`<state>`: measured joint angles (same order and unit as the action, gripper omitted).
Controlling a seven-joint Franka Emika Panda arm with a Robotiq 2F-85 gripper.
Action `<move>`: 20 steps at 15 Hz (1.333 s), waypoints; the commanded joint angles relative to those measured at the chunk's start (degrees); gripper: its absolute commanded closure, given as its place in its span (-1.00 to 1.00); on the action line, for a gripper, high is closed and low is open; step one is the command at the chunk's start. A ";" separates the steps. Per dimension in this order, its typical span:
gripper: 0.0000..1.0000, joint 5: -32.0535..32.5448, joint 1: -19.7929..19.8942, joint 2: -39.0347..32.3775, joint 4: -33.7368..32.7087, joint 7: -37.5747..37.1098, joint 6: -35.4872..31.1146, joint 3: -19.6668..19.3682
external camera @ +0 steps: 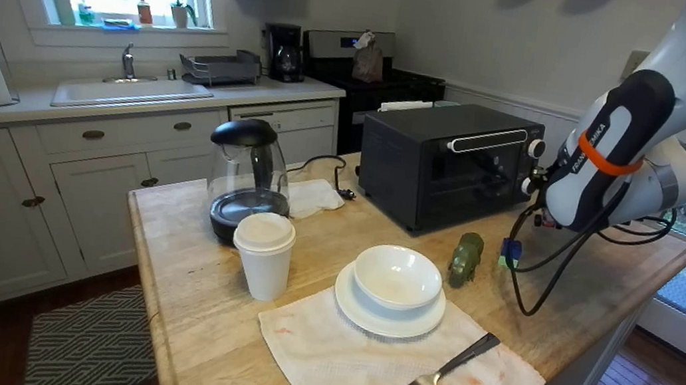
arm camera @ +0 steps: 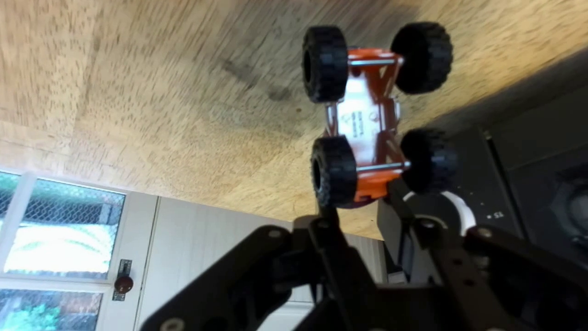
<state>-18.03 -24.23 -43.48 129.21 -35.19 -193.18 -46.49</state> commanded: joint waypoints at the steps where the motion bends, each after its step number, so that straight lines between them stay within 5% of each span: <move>1: 0.86 -5.57 2.50 -1.62 -0.29 5.83 -5.96 3.19; 13: 0.86 -11.54 18.31 -0.66 -0.52 22.32 -27.03 21.94; 20: 0.86 -10.54 25.12 -1.07 -0.08 26.49 -34.13 29.14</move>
<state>-27.87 -1.84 -44.75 129.04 -11.51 -225.05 -20.44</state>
